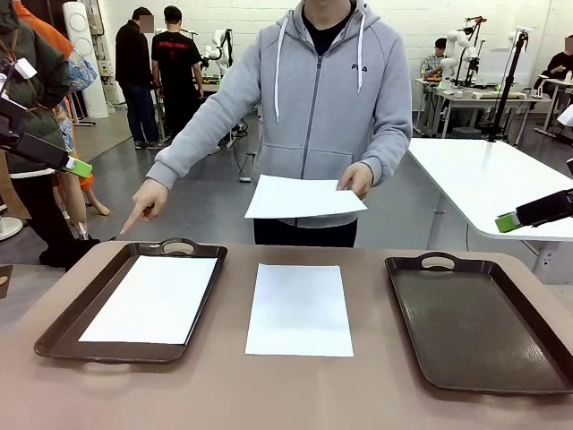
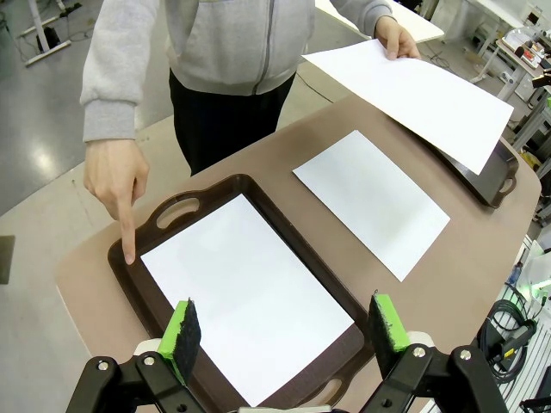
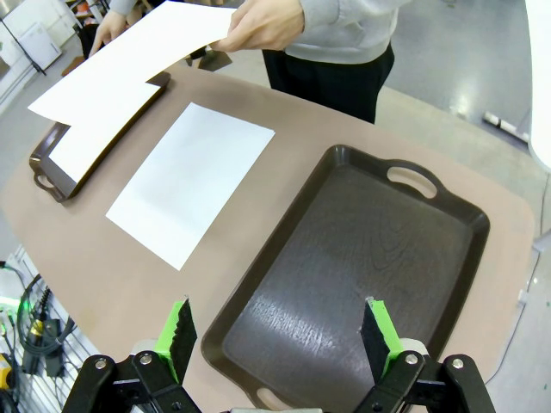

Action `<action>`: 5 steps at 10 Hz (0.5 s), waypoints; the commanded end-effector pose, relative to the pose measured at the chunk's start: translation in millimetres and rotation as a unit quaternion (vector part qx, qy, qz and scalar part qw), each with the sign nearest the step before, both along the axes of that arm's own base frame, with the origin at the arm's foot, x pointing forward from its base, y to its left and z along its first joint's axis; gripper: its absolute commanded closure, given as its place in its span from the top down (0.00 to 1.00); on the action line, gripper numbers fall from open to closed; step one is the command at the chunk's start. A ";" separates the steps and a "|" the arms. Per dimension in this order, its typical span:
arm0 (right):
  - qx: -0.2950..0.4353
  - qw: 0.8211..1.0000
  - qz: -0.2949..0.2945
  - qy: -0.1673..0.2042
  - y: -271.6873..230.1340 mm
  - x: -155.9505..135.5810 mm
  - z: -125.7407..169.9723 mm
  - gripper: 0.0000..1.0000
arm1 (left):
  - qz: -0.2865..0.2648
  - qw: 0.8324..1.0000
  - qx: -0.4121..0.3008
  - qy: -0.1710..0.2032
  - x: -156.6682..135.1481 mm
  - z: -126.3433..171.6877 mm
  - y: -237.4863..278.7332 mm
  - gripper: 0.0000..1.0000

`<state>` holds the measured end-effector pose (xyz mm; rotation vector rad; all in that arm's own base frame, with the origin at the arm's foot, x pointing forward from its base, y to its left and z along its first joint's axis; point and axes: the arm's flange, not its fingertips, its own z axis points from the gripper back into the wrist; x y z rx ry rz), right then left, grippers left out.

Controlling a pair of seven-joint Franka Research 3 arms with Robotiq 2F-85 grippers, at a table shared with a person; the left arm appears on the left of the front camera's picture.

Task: Sort the A4 documents.
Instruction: Receive the A4 Paper.

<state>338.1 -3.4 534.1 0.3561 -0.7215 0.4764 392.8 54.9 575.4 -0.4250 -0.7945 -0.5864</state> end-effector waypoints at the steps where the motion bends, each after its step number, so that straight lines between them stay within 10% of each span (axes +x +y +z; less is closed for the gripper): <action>1: 0.011 1.000 0.005 0.003 -0.3 1.4 -2.2 1.00 | -0.001 1.000 0.002 -0.002 -1.5 0.6 0.4 1.00; 5: 0.011 1.000 0.005 0.003 -0.3 1.4 -2.2 1.00 | -0.001 1.000 0.002 -0.002 -1.5 0.6 0.4 1.00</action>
